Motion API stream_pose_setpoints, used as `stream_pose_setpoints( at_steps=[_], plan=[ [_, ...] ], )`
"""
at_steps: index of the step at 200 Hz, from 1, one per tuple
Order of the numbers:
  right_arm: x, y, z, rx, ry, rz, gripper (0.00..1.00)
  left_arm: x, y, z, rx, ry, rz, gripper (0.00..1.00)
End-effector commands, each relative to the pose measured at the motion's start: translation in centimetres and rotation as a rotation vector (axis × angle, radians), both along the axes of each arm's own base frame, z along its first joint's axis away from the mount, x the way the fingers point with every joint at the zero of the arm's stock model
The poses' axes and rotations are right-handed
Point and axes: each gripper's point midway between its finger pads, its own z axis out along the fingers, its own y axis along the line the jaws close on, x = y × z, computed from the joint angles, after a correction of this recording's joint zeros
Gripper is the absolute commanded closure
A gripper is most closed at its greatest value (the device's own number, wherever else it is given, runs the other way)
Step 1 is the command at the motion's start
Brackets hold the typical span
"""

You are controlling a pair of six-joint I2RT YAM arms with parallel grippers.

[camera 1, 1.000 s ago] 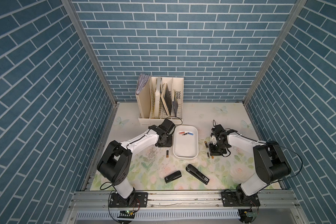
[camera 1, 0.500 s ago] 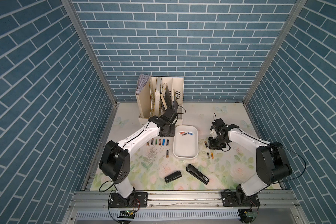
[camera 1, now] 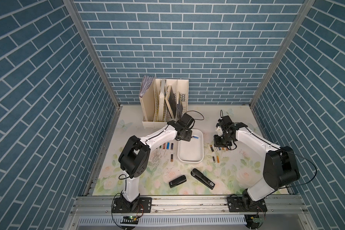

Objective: Take the batteries out of the storage box
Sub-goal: Pick up the battery from the storage box.

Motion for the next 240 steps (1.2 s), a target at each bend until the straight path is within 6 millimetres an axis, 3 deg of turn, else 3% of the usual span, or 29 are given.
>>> stream_pose_setpoints(
  at_steps=[1, 96, 163, 240],
  plan=[
    [-0.3, -0.9, -0.3, -0.039, 0.024, 0.018, 0.77, 1.7, -2.1, 0.7, -0.03, -0.087, -0.066, 0.48],
    [-0.7, -1.8, -0.6, -0.054, 0.043, 0.013, 0.77, 3.3, -2.9, -4.0, 0.044, -0.084, -0.104, 0.48],
    [-1.0, -2.2, -0.8, -0.062, 0.054, 0.016, 0.77, 3.8, -2.8, -6.1, 0.075, -0.08, -0.092, 0.49],
    [-1.0, -2.3, -0.9, -0.059, 0.054, 0.016, 0.77, 3.6, -2.7, -7.3, 0.084, -0.056, -0.092, 0.58]
  ],
)
